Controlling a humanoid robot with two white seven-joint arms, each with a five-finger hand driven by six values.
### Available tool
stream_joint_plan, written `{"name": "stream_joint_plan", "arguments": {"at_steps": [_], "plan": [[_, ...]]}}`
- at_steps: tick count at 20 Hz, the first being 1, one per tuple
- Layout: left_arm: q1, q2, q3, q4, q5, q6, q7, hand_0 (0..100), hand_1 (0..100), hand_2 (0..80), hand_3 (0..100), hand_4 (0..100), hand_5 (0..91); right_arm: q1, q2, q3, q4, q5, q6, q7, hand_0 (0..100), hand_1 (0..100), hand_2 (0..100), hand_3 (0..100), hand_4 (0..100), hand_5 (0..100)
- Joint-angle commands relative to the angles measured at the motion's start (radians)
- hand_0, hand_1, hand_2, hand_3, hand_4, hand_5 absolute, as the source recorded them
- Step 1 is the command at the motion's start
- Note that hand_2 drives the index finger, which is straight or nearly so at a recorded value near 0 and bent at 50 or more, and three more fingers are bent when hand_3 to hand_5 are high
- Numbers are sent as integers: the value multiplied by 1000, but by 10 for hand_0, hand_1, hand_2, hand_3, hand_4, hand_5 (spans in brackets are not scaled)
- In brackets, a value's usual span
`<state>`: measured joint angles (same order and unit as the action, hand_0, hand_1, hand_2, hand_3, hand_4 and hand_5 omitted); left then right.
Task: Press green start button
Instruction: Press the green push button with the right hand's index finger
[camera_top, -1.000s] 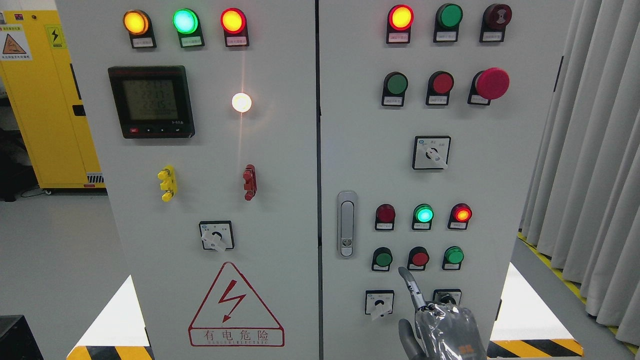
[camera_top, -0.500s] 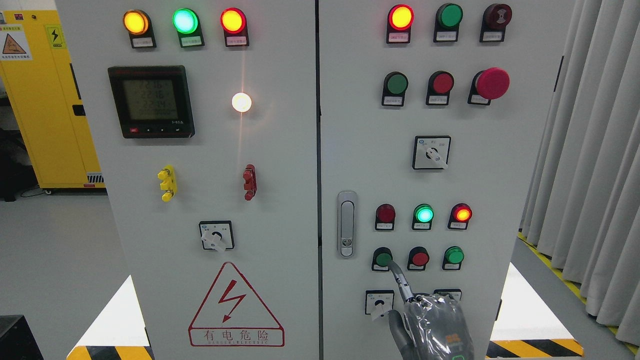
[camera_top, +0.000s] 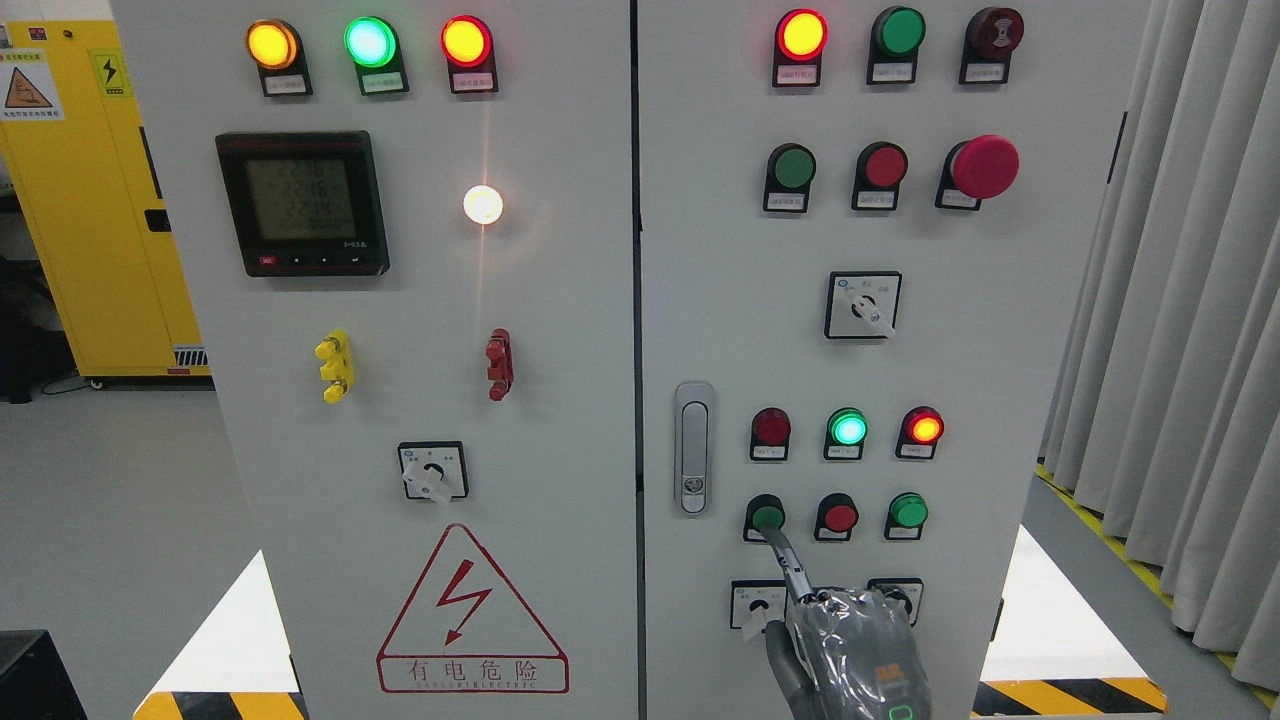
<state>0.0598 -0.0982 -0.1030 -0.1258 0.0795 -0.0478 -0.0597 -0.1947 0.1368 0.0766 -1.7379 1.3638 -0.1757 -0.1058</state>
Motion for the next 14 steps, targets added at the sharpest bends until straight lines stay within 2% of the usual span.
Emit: {"name": "stream_joint_plan", "arguments": {"at_steps": [1,9,14], "plan": [[0,0,-1,0,-1,0,0,120,556,0,0,0,0,-5,1,-1,21,-5,-1,0,664,1000,0,968,965,1000],[0,0,0,0,0,0,0,120,556,0,0,0,0,-14,1,-6,15,-6,1,2,672,1000,0,972,969,1000],[0,0,0,0,0,0,0,120,556,0,0,0,0,-19,1,-15,20,-8,1,17,687,1000,0,975,977,1000]]}}
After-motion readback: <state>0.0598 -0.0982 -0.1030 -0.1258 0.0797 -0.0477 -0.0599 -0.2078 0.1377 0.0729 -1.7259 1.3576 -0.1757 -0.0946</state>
